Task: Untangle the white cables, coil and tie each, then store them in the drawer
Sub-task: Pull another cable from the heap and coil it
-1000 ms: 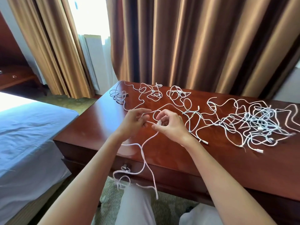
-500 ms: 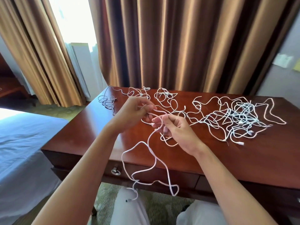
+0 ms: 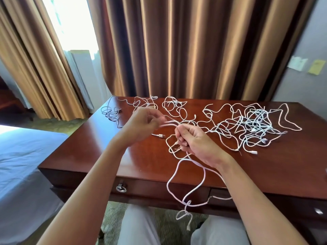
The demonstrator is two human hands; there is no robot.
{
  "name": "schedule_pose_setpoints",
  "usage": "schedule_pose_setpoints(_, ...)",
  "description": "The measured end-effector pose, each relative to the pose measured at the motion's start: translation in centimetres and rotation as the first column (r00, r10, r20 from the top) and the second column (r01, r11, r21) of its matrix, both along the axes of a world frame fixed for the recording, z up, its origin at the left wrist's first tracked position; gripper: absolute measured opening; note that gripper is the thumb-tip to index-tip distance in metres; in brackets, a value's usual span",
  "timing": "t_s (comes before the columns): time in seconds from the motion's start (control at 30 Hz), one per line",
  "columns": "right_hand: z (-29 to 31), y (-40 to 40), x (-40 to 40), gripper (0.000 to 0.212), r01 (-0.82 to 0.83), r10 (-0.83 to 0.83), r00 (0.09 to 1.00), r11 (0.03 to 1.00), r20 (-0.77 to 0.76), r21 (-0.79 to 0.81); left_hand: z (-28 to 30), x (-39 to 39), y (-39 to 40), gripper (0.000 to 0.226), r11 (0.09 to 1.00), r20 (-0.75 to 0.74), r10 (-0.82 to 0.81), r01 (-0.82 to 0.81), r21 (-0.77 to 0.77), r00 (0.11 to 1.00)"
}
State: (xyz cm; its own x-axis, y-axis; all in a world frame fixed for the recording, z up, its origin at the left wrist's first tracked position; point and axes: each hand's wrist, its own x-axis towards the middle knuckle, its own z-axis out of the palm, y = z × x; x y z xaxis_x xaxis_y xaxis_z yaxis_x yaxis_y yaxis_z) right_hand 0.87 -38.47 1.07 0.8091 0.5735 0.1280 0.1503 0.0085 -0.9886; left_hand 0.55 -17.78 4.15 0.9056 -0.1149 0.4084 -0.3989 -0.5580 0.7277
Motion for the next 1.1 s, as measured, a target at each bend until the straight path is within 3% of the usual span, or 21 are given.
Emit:
schedule_pose_setpoints(0.07,0.5,-0.3,0.2,0.035,-0.013,0.016,0.999,0.996,0.036,-0.084,0.3,-0.3,-0.4,0.020,0.974,-0.055,-0.064,0.075,0.213,0.996)
schedule_pose_setpoints(0.17,1.3,-0.6,0.6,0.034,-0.036,0.043,0.998,0.988,0.042,-0.149,1.0,-1.2,-2.3,0.021,0.914,-0.089,-0.213,0.230,0.333,0.973)
schedule_pose_setpoints(0.27,1.8,-0.9,0.7,0.034,-0.019,0.025,0.999,0.987,0.036,-0.162,1.1,-1.3,-3.2,0.018,0.904,0.035,-0.179,0.151,0.401,0.983)
schedule_pose_setpoints(0.47,0.9,-1.7,-0.1,0.040,-0.010,0.013,1.000,0.979,0.014,-0.203,-0.3,-1.2,-3.3,0.027,0.957,0.195,0.010,-0.066,0.283,0.981)
schedule_pose_setpoints(0.53,0.6,-1.9,-0.3,0.040,0.010,0.000,0.999,0.976,0.047,-0.219,-0.3,-1.3,-3.3,0.032,0.965,0.138,0.027,-0.062,0.255,0.990)
schedule_pose_setpoints(0.63,0.4,-1.8,-0.5,0.041,0.048,-0.018,0.993,0.965,0.114,-0.258,0.2,-1.6,-3.8,0.041,0.989,-0.071,-0.013,0.023,0.144,0.997)
schedule_pose_setpoints(0.8,0.6,-1.4,-0.8,0.042,0.074,0.012,0.971,0.936,0.239,-0.344,0.6,-1.6,-4.5,0.046,0.953,-0.075,-0.004,0.026,0.301,0.997)
schedule_pose_setpoints(0.87,0.6,-1.6,-0.9,0.043,0.057,-0.006,0.982,0.963,0.188,-0.265,0.8,-1.6,-4.4,0.047,0.961,-0.095,0.005,0.021,0.277,0.995)
schedule_pose_setpoints(1.0,0.0,-2.1,-1.5,0.030,0.099,-0.088,0.987,0.992,0.137,-0.076,0.3,-1.8,-4.3,0.048,0.999,-0.100,0.025,-0.023,0.027,0.995)
schedule_pose_setpoints(1.1,-0.4,-2.2,-2.2,0.026,0.138,-0.139,0.985,0.990,0.099,0.012,-0.1,-2.1,-4.4,0.052,0.999,-0.074,0.028,-0.032,-0.043,0.997)
